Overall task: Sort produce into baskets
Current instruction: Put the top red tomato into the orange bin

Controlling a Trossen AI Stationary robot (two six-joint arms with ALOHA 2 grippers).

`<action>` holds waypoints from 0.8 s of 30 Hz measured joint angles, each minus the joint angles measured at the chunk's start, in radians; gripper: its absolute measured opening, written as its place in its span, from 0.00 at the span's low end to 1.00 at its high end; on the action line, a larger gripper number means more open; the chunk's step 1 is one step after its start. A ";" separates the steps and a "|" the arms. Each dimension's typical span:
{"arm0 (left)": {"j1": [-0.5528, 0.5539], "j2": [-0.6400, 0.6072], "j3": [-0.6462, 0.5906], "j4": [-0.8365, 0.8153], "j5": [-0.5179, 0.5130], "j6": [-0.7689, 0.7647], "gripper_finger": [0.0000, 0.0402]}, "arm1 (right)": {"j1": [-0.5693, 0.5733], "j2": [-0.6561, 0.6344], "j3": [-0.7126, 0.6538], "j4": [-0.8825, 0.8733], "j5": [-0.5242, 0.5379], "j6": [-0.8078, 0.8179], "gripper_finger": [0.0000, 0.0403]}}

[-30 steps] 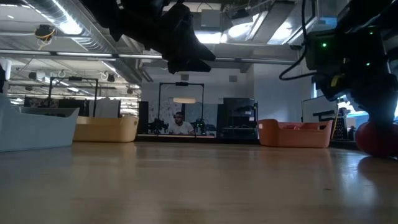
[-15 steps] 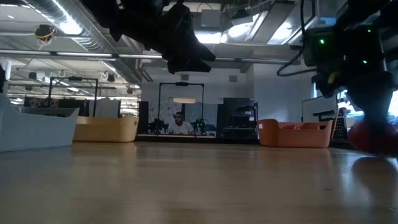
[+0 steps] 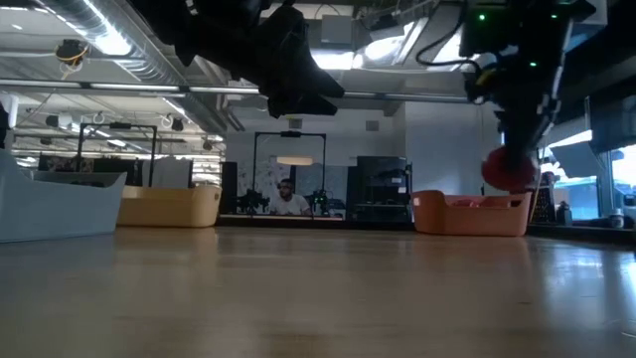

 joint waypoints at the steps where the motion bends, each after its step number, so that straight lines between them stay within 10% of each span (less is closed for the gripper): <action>1: 0.000 0.000 0.000 0.000 0.000 0.000 0.61 | -0.019 0.000 0.008 0.014 0.012 -0.020 0.61; 24: 0.000 0.000 0.000 0.000 0.000 0.001 0.61 | -0.453 0.254 0.024 0.573 -0.018 -0.347 0.62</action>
